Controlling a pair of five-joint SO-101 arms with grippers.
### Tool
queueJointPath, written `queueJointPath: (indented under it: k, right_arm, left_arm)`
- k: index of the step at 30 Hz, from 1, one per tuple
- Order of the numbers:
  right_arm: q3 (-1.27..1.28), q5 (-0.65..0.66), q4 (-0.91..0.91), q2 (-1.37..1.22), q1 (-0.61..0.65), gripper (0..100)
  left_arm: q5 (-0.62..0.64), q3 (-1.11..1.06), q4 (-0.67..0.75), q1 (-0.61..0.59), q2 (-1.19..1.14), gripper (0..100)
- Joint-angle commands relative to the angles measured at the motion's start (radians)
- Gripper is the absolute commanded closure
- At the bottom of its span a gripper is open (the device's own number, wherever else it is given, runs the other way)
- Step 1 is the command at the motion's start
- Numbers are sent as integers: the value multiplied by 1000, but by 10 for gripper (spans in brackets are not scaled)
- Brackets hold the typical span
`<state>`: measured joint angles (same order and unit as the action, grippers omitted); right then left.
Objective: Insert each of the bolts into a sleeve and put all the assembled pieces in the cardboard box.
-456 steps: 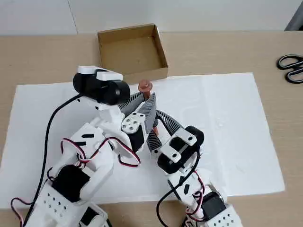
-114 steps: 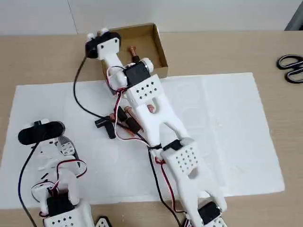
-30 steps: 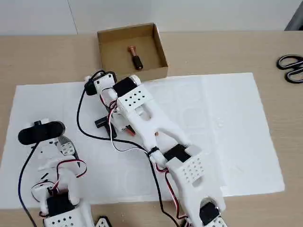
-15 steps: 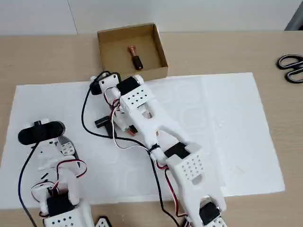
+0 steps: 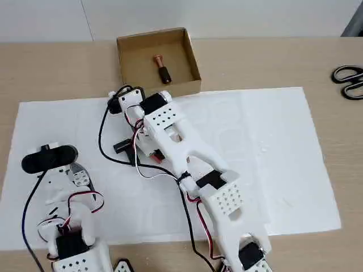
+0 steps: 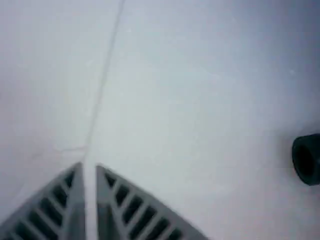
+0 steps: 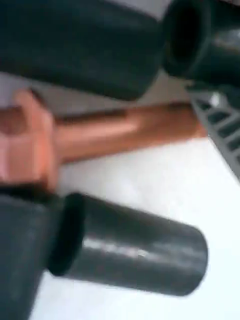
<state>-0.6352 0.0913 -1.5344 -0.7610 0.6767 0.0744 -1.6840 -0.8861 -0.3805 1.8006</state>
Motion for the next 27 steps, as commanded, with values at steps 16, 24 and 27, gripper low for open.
queueJointPath:
  k: [16,24,27]
  right_arm:
    - [-2,3,12,-27,-5,881]
    - [-2,8,1,-27,-7,998]
    - [-2,6,1,-27,-7,993]
  left_arm:
    - [3,5,-3,-3,9,990]
    - [3,5,-3,-3,9,990]
    - [3,5,-3,-3,9,990]
